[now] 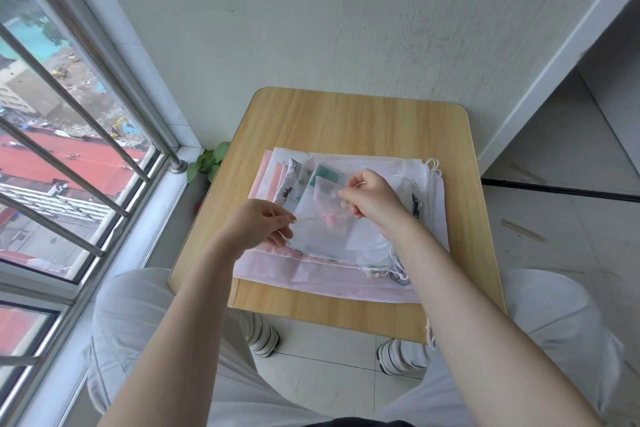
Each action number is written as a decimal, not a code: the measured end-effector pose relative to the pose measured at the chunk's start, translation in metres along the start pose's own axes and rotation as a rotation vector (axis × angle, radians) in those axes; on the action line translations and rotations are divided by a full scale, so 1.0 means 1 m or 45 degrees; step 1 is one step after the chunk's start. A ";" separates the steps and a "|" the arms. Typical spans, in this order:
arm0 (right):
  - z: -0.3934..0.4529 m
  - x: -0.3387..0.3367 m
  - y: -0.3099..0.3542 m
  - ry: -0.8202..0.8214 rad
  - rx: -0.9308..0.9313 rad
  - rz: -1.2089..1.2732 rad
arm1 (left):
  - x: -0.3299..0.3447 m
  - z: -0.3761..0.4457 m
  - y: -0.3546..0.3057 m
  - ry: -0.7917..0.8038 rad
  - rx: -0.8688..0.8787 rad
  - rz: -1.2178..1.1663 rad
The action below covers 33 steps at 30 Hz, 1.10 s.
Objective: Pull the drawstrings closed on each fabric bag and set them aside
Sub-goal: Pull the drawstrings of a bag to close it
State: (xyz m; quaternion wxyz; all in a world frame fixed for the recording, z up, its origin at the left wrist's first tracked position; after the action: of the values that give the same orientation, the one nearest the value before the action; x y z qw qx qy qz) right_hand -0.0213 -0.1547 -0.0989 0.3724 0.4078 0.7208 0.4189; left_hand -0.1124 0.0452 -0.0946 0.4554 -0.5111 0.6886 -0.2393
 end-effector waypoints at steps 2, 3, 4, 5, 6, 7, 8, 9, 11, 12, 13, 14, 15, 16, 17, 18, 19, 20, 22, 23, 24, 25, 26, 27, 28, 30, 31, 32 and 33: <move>-0.003 0.005 0.007 0.130 -0.059 -0.315 | -0.006 0.000 0.003 -0.014 -0.007 -0.063; -0.005 0.009 0.009 0.207 -0.093 -0.454 | -0.009 0.000 0.004 -0.027 -0.002 -0.104; -0.007 0.013 0.012 0.268 -0.119 -0.562 | -0.010 0.000 0.004 -0.042 0.006 -0.152; -0.008 0.016 0.013 0.307 -0.135 -0.643 | -0.011 -0.001 0.003 -0.059 0.012 -0.199; -0.010 0.019 0.014 0.327 -0.150 -0.709 | -0.012 -0.001 0.003 -0.081 0.014 -0.244; -0.011 0.021 0.015 0.329 -0.165 -0.770 | -0.012 -0.001 0.003 -0.105 0.012 -0.283; -0.013 0.023 0.017 0.321 -0.184 -0.821 | -0.011 0.000 0.004 -0.132 0.010 -0.317; -0.013 0.024 0.018 0.307 -0.196 -0.852 | -0.011 0.001 0.004 -0.164 0.009 -0.347; -0.012 0.023 0.017 0.282 -0.206 -0.861 | -0.013 0.004 0.008 -0.254 0.008 -0.423; -0.012 0.023 0.016 0.272 -0.206 -0.846 | -0.014 0.005 0.010 -0.313 0.010 -0.471; -0.012 0.023 0.016 0.265 -0.204 -0.821 | -0.016 0.005 0.012 -0.372 0.011 -0.513; -0.013 0.022 0.016 0.259 -0.202 -0.789 | -0.017 0.005 0.014 -0.422 0.012 -0.542; -0.014 0.023 0.017 0.252 -0.202 -0.758 | -0.017 0.006 0.015 -0.461 0.011 -0.561; -0.016 0.023 0.018 0.245 -0.207 -0.734 | -0.017 0.006 0.016 -0.487 0.007 -0.575; -0.018 0.024 0.020 0.238 -0.216 -0.719 | -0.017 0.005 0.017 -0.506 0.002 -0.583; -0.019 0.024 0.022 0.227 -0.226 -0.712 | -0.017 0.006 0.018 -0.521 -0.005 -0.586; -0.019 0.024 0.024 0.216 -0.238 -0.708 | -0.017 0.007 0.018 -0.536 -0.008 -0.585; -0.019 0.024 0.025 0.205 -0.247 -0.702 | -0.018 0.007 0.018 -0.551 -0.012 -0.579; -0.020 0.023 0.028 0.195 -0.260 -0.684 | -0.021 0.008 0.019 -0.585 -0.021 -0.558; -0.021 0.023 0.029 0.196 -0.267 -0.673 | -0.021 0.009 0.020 -0.588 -0.037 -0.546; -0.022 0.024 0.029 0.196 -0.275 -0.666 | -0.021 0.010 0.021 -0.575 -0.057 -0.526; -0.022 0.024 0.030 0.191 -0.295 -0.665 | -0.021 0.010 0.020 -0.558 -0.064 -0.489; -0.022 0.024 0.031 0.186 -0.321 -0.674 | -0.021 0.010 0.017 -0.548 -0.060 -0.387; -0.022 0.024 0.033 0.180 -0.346 -0.699 | -0.023 0.009 0.010 -0.554 -0.022 -0.217; -0.022 0.024 0.035 0.180 -0.365 -0.732 | -0.024 0.006 -0.001 -0.559 0.042 -0.041; -0.021 0.024 0.038 0.184 -0.387 -0.781 | -0.019 0.000 -0.026 -0.527 0.202 0.133; -0.021 0.024 0.040 0.186 -0.399 -0.789 | -0.012 -0.001 -0.036 -0.473 0.256 0.132; -0.022 0.024 0.042 0.186 -0.408 -0.785 | -0.004 0.001 -0.043 -0.401 0.270 0.114; -0.022 0.023 0.043 0.188 -0.410 -0.774 | 0.006 0.005 -0.047 -0.319 0.269 0.096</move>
State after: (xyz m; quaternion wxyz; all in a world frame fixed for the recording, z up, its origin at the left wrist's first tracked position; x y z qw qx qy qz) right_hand -0.0381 -0.1266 -0.0558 0.4864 0.0791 0.7589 0.4257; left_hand -0.0862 0.0232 -0.0621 0.5974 -0.4601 0.6161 -0.2277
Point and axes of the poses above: each hand's wrist, its own z-axis towards the middle knuckle, its own x-axis out of the palm, y = z × x, the point moved 7 cm from there along z, towards the middle knuckle, and after that the axes turned 2 degrees about y, right-handed, at the moved point
